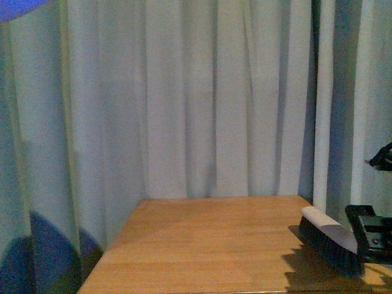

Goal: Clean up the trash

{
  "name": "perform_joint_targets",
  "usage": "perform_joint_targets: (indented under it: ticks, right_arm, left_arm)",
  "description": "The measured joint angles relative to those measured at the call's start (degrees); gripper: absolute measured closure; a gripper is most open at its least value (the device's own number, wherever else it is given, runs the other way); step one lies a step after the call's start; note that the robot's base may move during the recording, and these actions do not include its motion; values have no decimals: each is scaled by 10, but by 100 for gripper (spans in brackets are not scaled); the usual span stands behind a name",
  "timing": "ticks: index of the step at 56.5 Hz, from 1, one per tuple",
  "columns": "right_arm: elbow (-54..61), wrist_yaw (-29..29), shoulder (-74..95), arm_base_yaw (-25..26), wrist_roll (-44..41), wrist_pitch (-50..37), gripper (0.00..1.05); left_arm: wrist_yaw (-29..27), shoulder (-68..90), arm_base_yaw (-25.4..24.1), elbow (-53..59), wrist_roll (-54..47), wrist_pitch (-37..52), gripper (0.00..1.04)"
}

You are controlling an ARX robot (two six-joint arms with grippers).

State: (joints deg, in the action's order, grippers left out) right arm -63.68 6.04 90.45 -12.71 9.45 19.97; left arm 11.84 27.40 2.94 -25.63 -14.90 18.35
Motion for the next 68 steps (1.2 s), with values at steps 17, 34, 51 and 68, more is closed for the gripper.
perform_joint_targets:
  ticks: [17,34,51,68]
  right_arm:
    - [-23,8,48,-13,23,-8,7]
    - [-23,8,59,-15,28,-15,51]
    - [-21,2,65,-8,30,-16,85]
    - [48,49,-52,-23,-35,-177,85]
  left_arm:
    - [0,0,0,0,0,0,77]
    - [0,0,0,0,0,0,77]
    - [0,0,0,0,0,0,77]
    - [0,0,0,0,0,0,77]
